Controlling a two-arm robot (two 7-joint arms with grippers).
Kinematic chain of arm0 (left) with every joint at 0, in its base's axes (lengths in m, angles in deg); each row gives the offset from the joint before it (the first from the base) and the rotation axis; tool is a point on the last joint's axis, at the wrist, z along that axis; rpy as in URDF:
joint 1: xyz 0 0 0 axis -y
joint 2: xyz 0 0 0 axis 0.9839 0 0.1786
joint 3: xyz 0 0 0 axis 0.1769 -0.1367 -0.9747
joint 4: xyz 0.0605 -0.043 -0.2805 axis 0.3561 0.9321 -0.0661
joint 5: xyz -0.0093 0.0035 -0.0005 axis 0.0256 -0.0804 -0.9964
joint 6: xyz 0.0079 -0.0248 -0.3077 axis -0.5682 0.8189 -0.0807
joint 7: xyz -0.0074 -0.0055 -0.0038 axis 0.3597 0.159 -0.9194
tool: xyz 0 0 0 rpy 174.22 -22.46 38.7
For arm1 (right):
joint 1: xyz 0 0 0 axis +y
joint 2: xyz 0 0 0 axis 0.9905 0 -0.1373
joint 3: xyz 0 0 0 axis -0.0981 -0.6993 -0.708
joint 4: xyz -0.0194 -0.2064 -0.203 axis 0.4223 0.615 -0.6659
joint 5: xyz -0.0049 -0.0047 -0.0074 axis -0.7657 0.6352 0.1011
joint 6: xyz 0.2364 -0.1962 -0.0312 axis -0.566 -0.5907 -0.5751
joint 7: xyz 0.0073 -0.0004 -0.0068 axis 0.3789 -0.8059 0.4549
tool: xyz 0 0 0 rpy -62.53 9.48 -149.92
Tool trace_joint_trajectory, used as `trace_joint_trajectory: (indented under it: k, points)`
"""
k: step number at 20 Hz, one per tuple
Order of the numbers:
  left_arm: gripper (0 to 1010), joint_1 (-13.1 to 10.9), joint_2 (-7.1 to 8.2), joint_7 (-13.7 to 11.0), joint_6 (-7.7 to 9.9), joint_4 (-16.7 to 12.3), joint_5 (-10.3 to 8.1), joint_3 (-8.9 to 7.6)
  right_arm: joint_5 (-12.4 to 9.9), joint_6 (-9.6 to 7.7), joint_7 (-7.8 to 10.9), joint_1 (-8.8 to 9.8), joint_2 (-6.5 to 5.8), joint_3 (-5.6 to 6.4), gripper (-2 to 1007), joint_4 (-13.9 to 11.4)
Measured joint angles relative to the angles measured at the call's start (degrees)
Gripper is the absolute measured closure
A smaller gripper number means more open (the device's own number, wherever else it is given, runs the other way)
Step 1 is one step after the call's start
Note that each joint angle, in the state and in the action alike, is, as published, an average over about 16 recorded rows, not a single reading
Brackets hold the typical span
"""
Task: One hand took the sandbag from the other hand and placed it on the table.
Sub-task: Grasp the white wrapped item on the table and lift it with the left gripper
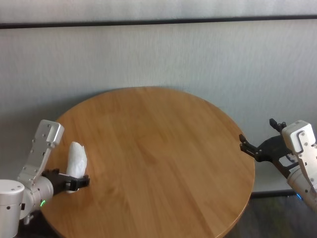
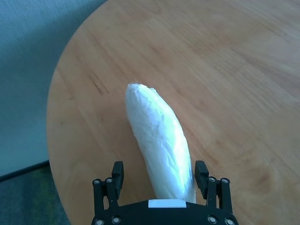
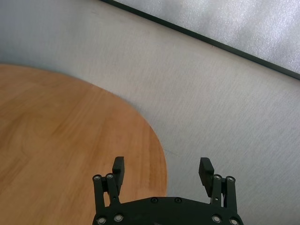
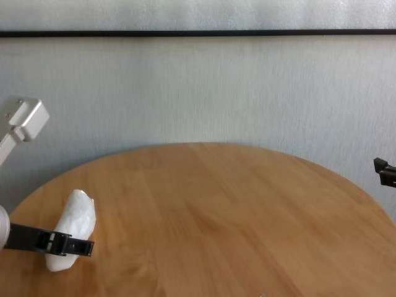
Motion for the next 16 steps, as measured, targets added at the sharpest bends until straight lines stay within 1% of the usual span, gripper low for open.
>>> trace_joint_trajectory:
  k: [4, 8, 12, 16]
  points:
    - [13, 0.01, 0.09, -0.11, -0.01, -0.01, -0.01, 0.09, 0.00, 0.00, 0.00, 0.00, 0.00, 0.00, 4, 0.00]
    - [41, 0.03, 0.17, -0.19, -0.02, -0.03, -0.03, 0.19, 0.00, 0.00, 0.00, 0.00, 0.00, 0.00, 4, 0.00]
    - [98, 0.04, 0.23, -0.25, -0.04, -0.04, -0.05, 0.25, 0.00, 0.00, 0.00, 0.00, 0.00, 0.00, 4, 0.00]
    - [190, 0.06, 0.28, -0.29, -0.06, -0.06, -0.08, 0.30, 0.00, 0.00, 0.00, 0.00, 0.00, 0.00, 4, 0.00]
